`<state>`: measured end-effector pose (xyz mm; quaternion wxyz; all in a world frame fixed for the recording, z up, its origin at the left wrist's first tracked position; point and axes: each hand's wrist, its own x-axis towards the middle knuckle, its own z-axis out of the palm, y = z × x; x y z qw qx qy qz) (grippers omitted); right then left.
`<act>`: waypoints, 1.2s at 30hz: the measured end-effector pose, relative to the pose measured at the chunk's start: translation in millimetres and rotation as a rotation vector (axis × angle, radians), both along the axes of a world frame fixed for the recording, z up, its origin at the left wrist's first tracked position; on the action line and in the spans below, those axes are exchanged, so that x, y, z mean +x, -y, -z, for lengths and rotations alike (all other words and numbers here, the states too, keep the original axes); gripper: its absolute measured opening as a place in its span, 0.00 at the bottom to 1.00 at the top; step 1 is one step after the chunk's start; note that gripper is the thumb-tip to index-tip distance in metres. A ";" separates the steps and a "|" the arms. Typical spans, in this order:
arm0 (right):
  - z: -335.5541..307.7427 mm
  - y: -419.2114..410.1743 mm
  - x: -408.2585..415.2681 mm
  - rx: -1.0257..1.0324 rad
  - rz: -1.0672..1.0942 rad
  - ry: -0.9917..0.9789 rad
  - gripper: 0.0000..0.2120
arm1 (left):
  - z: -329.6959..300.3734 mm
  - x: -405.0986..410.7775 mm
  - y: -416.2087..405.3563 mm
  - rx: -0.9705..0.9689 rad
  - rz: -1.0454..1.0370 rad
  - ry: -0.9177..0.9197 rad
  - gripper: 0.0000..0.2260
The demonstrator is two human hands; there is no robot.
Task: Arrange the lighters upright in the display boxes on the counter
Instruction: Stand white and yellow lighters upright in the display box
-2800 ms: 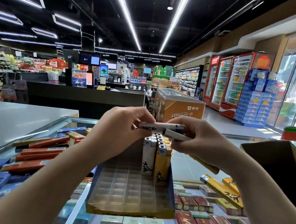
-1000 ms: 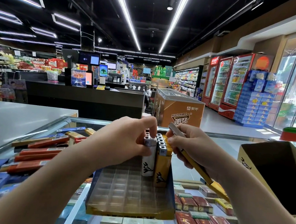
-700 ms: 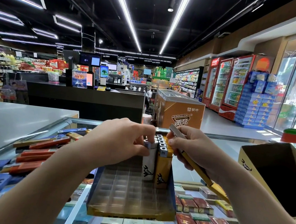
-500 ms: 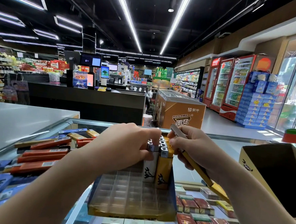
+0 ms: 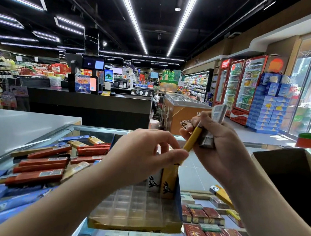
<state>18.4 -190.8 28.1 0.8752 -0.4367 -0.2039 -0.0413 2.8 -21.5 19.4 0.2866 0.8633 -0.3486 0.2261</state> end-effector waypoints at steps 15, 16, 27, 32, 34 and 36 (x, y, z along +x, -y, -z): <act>1.1 -10.1 -9.7 -0.123 -0.171 0.206 0.02 | -8.3 6.3 -6.6 -0.316 0.243 -0.554 0.23; -0.3 -9.6 -9.2 -0.109 -0.147 0.191 0.01 | -9.2 6.9 -8.2 -0.317 0.255 -0.579 0.23; 7.1 2.7 4.0 -0.227 0.137 -0.205 0.06 | -24.6 -0.4 -29.1 -0.137 0.261 -0.739 0.09; 10.0 1.4 7.0 -0.314 0.138 -0.231 0.04 | -23.4 6.7 -34.3 -0.087 0.170 -0.725 0.11; 9.9 1.5 7.0 -0.324 0.138 -0.231 0.04 | -22.0 7.8 -35.4 0.004 0.131 -0.743 0.07; 9.9 1.5 7.1 -0.337 0.138 -0.227 0.04 | -21.4 8.5 -36.7 0.057 0.074 -0.754 0.04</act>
